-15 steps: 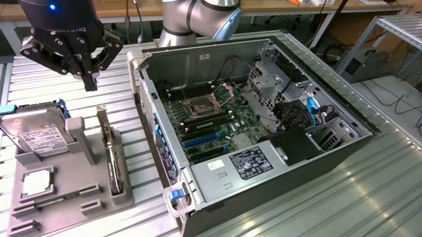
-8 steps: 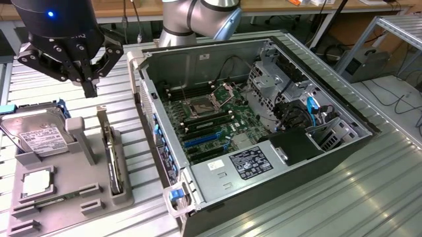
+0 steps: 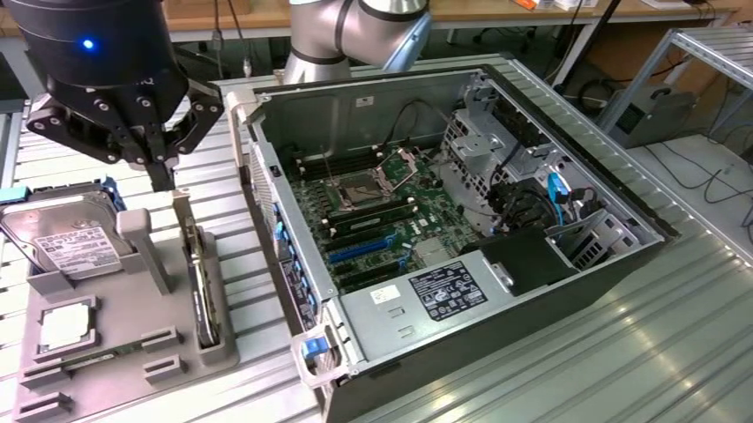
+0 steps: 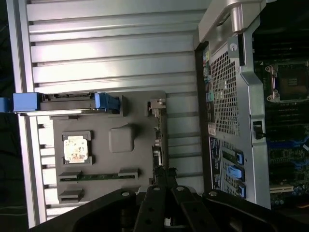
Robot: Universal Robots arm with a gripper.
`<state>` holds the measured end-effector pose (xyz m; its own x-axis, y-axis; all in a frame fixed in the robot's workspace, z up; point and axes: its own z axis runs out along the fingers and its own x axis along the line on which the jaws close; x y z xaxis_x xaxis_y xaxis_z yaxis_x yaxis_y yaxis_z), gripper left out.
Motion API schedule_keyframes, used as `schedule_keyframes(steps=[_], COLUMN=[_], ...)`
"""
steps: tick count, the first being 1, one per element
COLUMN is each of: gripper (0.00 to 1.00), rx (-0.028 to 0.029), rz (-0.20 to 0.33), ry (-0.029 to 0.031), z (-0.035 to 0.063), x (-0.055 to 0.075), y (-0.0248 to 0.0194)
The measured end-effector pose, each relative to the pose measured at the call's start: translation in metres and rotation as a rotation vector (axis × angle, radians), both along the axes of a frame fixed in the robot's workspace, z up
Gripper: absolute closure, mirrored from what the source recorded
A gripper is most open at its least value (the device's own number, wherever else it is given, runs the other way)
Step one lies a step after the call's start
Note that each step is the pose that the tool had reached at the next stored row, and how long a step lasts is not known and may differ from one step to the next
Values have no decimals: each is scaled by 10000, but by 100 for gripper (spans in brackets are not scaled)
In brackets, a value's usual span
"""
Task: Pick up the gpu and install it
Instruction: 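Reach for the gpu, then pick up the gpu and move the gpu toward the slot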
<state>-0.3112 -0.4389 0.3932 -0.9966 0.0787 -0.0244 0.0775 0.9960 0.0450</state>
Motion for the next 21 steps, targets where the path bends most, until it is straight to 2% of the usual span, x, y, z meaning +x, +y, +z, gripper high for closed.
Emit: schedule_keyframes(steps=[13,21], gripper=[89,89], rx=[1,0], rz=[-1,0], ry=[0,-1], z=[0,0], x=[-48,-53], y=[-214,-220])
